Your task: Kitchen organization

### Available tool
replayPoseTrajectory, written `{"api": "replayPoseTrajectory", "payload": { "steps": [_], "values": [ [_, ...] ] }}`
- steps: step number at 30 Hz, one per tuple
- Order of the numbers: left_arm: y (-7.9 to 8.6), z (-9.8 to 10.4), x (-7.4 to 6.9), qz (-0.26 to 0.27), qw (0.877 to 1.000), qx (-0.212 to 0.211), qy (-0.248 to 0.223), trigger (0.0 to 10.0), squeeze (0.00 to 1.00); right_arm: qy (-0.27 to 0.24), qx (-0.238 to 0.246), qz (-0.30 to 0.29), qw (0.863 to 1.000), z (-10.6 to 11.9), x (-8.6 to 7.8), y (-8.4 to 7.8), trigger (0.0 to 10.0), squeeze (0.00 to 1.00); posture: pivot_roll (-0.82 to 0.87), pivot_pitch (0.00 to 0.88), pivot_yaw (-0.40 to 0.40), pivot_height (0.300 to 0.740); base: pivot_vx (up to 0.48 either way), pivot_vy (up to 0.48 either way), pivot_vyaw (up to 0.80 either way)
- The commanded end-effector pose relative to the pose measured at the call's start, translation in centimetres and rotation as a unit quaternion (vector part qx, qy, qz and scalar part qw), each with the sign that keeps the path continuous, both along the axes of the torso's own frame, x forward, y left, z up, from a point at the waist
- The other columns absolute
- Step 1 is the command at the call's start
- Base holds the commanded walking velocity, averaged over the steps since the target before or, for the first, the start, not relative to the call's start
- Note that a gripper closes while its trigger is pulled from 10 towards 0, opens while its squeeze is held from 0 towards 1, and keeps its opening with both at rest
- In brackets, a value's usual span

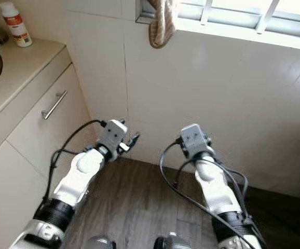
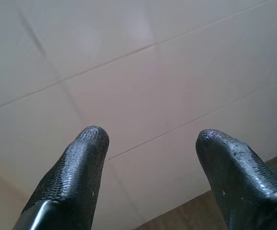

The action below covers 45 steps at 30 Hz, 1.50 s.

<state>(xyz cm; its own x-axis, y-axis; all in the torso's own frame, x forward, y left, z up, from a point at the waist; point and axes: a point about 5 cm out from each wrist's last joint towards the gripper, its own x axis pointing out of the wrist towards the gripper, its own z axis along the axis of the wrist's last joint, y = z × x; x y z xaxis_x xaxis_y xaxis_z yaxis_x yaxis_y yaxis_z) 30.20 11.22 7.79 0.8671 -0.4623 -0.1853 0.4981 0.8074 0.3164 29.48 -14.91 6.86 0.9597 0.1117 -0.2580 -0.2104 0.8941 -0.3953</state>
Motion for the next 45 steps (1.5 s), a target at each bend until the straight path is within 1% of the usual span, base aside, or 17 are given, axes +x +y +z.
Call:
{"api": "replayPoseTrajectory", "payload": {
  "steps": [1, 6, 16, 21, 22, 28, 30, 32, 43, 45],
  "values": [
    [-0.7, 0.2, -0.1, -0.015, 1.0, 0.004, -0.004, 10.0, 0.0, -0.001, -0.013, -0.001, 1.0, 0.2, 0.1, -0.5, 10.0, 0.0, 0.15, 0.0, -0.055, 0.74, 0.0, 0.0, 0.0],
    [-0.8, 0.3, -0.2, -0.015, 1.0, 0.003, -0.005, 10.0, 0.0, 0.006, -0.013, -0.005, 1.0, 0.1, 0.2, -0.6, 10.0, 0.0, 0.15, 0.0, -0.057, 0.74, 0.0, -0.354, 0.0],
    [-0.8, 0.3, -0.3, -0.014, 1.0, -0.003, -0.006, 10.0, 0.0, 0.007, -0.016, -0.005, 1.0, 0.0, 0.2, -0.6, 10.0, 0.0, 0.15, 0.0, -0.06, 0.74, 0.0, -0.451, -0.74],
    [-0.8, 0.3, -0.3, -0.015, 1.0, -0.003, -0.007, 10.0, 0.0, 0.006, -0.021, -0.002, 1.0, 0.0, 0.2, -0.5, 10.0, 0.0, 0.16, 0.0, -0.058, 0.74, 0.0, -0.423, 0.0],
    [-0.8, 0.4, -0.3, -0.011, 1.0, -0.012, -0.008, 10.0, 0.0, 0.005, -0.022, -0.003, 1.0, 0.0, 0.2, -0.5, 10.0, 0.0, 0.15, 0.0, -0.058, 0.74, 0.0, 0.0, 0.0],
    [-0.7, 0.7, -0.2, -0.008, 1.0, -0.028, -0.012, 10.0, 0.0, 0.0, -0.021, -0.004, 1.0, 0.1, 0.3, -0.5, 10.0, 0.0, 0.15, 0.0, -0.056, 0.74, 0.0, 0.0, 0.0],
    [-0.5, 1.0, -0.1, -0.001, 0.999, -0.04, -0.016, 10.0, 0.0, -0.001, -0.018, -0.006, 1.0, 0.1, 0.3, -0.5, 10.0, 0.0, 0.15, 0.0, -0.056, 0.74, 0.0, 0.0, 0.0],
    [-0.4, 1.1, 0.0, 0.002, 0.999, -0.042, -0.02, 10.0, 0.0, -0.001, -0.017, -0.006, 1.0, 0.1, 0.3, -0.5, 10.0, 0.0, 0.15, 0.0, -0.055, 0.74, 0.0, 0.0, 0.0],
    [-0.5, 1.6, 0.1, 0.0, 0.998, -0.048, -0.028, 10.0, 0.0, -0.007, -0.015, -0.009, 1.0, 0.3, 0.4, -0.5, 10.0, 0.0, 0.15, 0.0, -0.055, 0.74, 0.316, 0.286, 0.0],
    [-0.5, 1.6, 0.2, -0.001, 0.998, -0.048, -0.029, 10.0, 0.0, -0.01, -0.012, -0.013, 1.0, 0.4, 0.5, -0.6, 10.0, 0.0, 0.15, 0.0, -0.055, 0.74, 0.0, 0.0, 0.0]
  ]
}}
